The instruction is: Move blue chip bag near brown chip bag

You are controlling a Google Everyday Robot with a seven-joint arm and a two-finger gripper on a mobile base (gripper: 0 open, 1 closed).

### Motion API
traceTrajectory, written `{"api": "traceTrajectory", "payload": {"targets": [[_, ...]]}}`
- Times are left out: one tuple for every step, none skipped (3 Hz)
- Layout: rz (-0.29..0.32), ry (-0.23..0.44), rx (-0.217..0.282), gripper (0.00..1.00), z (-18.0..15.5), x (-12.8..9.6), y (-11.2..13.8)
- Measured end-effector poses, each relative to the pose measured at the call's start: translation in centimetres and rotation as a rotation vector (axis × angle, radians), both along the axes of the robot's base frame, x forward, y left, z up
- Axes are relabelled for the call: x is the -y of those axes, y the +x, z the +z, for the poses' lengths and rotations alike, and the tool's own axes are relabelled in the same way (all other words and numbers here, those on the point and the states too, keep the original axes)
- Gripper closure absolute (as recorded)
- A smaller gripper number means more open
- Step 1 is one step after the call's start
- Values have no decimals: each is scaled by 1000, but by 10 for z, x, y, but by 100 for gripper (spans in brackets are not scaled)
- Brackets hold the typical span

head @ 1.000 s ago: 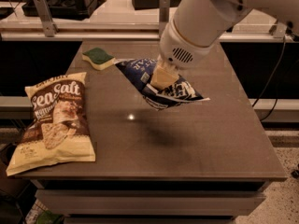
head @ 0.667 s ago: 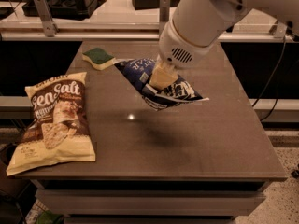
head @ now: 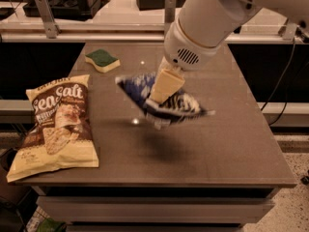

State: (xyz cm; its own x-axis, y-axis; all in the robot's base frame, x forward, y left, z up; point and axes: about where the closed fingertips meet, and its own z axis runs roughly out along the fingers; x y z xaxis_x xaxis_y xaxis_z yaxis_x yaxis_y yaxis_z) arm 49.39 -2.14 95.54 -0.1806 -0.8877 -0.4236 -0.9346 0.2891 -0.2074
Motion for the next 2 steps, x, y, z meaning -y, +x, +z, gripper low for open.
{"api": "traceTrajectory", "payload": {"targets": [[2,-1,4,0,2,-1,-1],[2,-1,4,0,2,-1,-1]]}}
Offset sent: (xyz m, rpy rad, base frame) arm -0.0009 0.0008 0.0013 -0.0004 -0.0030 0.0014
